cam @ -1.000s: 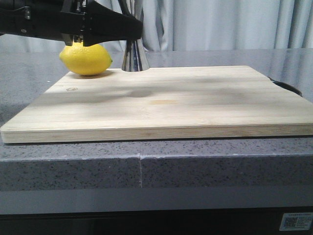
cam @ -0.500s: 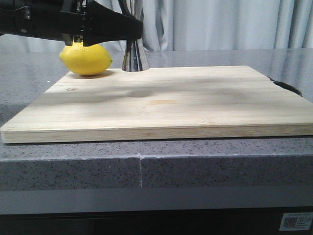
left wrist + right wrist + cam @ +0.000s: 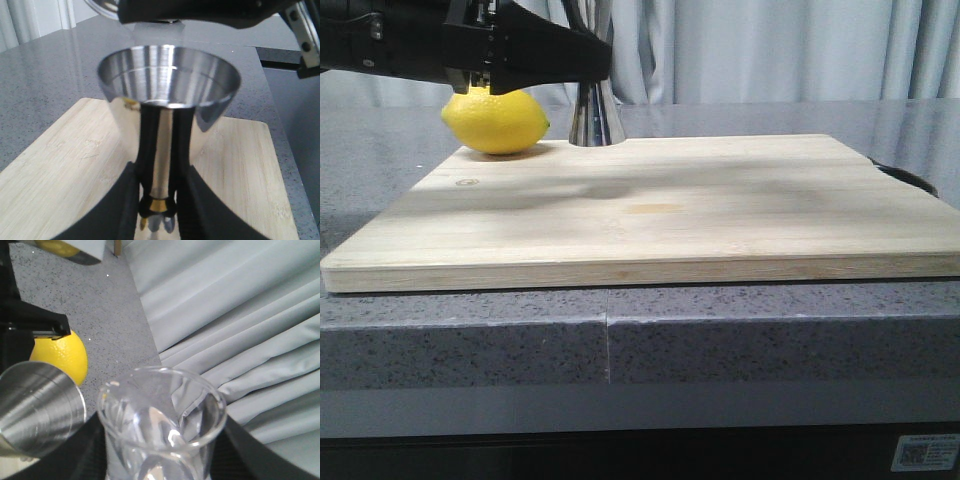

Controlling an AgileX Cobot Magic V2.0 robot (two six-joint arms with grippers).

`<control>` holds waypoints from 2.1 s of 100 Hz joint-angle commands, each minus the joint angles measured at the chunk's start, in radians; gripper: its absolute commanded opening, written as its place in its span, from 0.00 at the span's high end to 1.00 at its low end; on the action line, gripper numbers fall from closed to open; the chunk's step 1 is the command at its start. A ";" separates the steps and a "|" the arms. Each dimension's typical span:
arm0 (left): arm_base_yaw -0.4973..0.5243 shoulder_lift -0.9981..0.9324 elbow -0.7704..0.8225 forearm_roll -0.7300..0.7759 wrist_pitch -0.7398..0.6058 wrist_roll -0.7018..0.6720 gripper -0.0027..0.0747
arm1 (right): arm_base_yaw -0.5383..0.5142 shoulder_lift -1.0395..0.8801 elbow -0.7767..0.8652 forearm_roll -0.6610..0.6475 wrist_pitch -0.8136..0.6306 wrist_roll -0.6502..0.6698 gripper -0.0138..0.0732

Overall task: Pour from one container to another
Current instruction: 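Tilt the beaker with the right gripper, pouring liquid into the jigger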

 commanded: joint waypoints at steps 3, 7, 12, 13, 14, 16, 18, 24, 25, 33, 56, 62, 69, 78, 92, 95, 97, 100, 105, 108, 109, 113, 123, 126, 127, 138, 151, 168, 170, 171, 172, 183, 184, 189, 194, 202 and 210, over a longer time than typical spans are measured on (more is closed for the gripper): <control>-0.009 -0.041 -0.028 -0.064 0.065 -0.005 0.89 | 0.002 -0.047 -0.038 -0.014 -0.030 -0.001 0.59; -0.009 -0.041 -0.028 -0.062 0.065 -0.005 0.89 | 0.002 -0.047 -0.038 -0.018 -0.030 -0.001 0.59; -0.009 -0.041 -0.028 -0.062 0.065 -0.005 0.89 | 0.002 -0.047 -0.038 -0.018 -0.028 -0.001 0.59; -0.009 -0.041 -0.028 -0.062 0.065 -0.005 0.89 | 0.002 -0.047 -0.038 -0.020 -0.028 -0.001 0.59; -0.009 -0.041 -0.028 -0.062 0.065 -0.005 0.89 | 0.002 -0.047 -0.038 -0.020 -0.028 -0.001 0.59; -0.009 -0.041 -0.028 -0.062 0.065 -0.005 0.89 | 0.002 -0.047 -0.038 -0.021 -0.028 -0.001 0.59; -0.009 -0.041 -0.028 -0.062 0.065 -0.005 0.89 | 0.002 -0.047 -0.038 -0.025 -0.028 -0.001 0.59; -0.009 -0.041 -0.028 -0.062 0.065 -0.005 0.89 | 0.002 -0.047 -0.038 -0.040 -0.028 -0.001 0.59; -0.009 -0.041 -0.028 -0.062 0.065 -0.005 0.89 | 0.002 -0.047 -0.038 -0.040 -0.028 -0.001 0.59; -0.009 -0.041 -0.028 -0.062 0.065 -0.005 0.89 | 0.002 -0.047 -0.038 -0.053 -0.028 -0.001 0.59; -0.009 -0.041 -0.028 -0.062 0.065 -0.005 0.89 | 0.002 -0.047 -0.038 -0.068 -0.028 -0.001 0.59; -0.009 -0.041 -0.028 -0.062 0.065 -0.005 0.89 | 0.002 -0.047 -0.038 -0.075 -0.028 -0.001 0.59; -0.009 -0.041 -0.028 -0.062 0.065 -0.005 0.89 | 0.002 -0.047 -0.038 -0.093 -0.023 -0.001 0.59; -0.009 -0.041 -0.028 -0.062 0.065 -0.005 0.89 | 0.002 -0.047 -0.038 -0.105 -0.020 -0.001 0.59; -0.009 -0.041 -0.028 -0.062 0.065 -0.005 0.89 | 0.002 -0.047 -0.038 -0.121 -0.016 -0.001 0.59; -0.009 -0.041 -0.028 -0.062 0.065 -0.005 0.89 | 0.002 -0.047 -0.038 -0.123 -0.014 -0.001 0.59; -0.009 -0.041 -0.028 -0.062 0.065 -0.005 0.89 | 0.002 -0.047 -0.038 -0.127 -0.014 -0.001 0.59; -0.009 -0.041 -0.028 -0.062 0.065 -0.005 0.89 | 0.002 -0.047 -0.038 -0.136 -0.012 -0.001 0.59; -0.009 -0.041 -0.028 -0.060 0.065 -0.005 0.89 | 0.002 -0.047 -0.038 -0.145 -0.008 -0.001 0.59; -0.009 -0.041 -0.028 -0.060 0.065 -0.005 0.89 | 0.002 -0.047 -0.038 -0.150 -0.005 -0.001 0.59; -0.009 -0.041 -0.028 -0.060 0.065 -0.005 0.89 | 0.002 -0.047 -0.038 -0.150 -0.005 -0.001 0.59; -0.009 -0.041 -0.028 -0.060 0.065 -0.005 0.89 | 0.002 -0.047 -0.038 -0.151 -0.005 -0.001 0.59; -0.009 -0.041 -0.028 -0.060 0.065 -0.005 0.89 | 0.002 -0.047 -0.038 -0.164 -0.003 -0.001 0.59; -0.009 -0.041 -0.028 -0.058 0.065 -0.005 0.89 | 0.002 -0.047 -0.038 -0.169 -0.003 -0.001 0.59; -0.009 -0.041 -0.028 -0.058 0.065 -0.005 0.89 | 0.002 -0.047 -0.038 -0.170 -0.003 -0.001 0.59; -0.009 -0.041 -0.028 -0.058 0.065 -0.005 0.89 | 0.002 -0.047 -0.038 -0.190 -0.003 -0.001 0.59; -0.009 -0.041 -0.028 -0.058 0.065 -0.005 0.89 | 0.002 -0.047 -0.038 -0.204 0.001 -0.001 0.59; -0.009 -0.041 -0.028 -0.056 0.065 -0.005 0.89 | 0.002 -0.047 -0.038 -0.233 0.005 -0.001 0.59; -0.009 -0.041 -0.028 -0.056 0.065 -0.005 0.89 | 0.002 -0.047 -0.038 -0.235 0.005 -0.001 0.59; -0.009 -0.041 -0.028 -0.056 0.065 -0.005 0.89 | 0.002 -0.047 -0.038 -0.238 0.005 -0.001 0.59; -0.009 -0.041 -0.028 -0.056 0.065 -0.005 0.89 | 0.002 -0.047 -0.038 -0.238 0.005 -0.001 0.59; -0.009 -0.041 -0.028 -0.056 0.065 -0.005 0.89 | 0.002 -0.047 -0.038 -0.239 0.005 -0.001 0.59; -0.009 -0.041 -0.028 -0.056 0.065 -0.005 0.89 | 0.002 -0.047 -0.038 -0.239 0.005 -0.001 0.59; -0.009 -0.041 -0.028 -0.056 0.065 -0.005 0.89 | 0.002 -0.047 -0.038 -0.248 0.005 -0.001 0.59; -0.009 -0.041 -0.028 -0.055 0.065 -0.005 0.89 | 0.002 -0.047 -0.038 -0.253 0.005 -0.001 0.59; -0.009 -0.041 -0.028 -0.054 0.065 -0.005 0.89 | 0.002 -0.047 -0.038 -0.271 0.005 -0.001 0.59; -0.009 -0.041 -0.028 -0.054 0.065 -0.005 0.89 | 0.002 -0.047 -0.038 -0.280 0.005 -0.001 0.59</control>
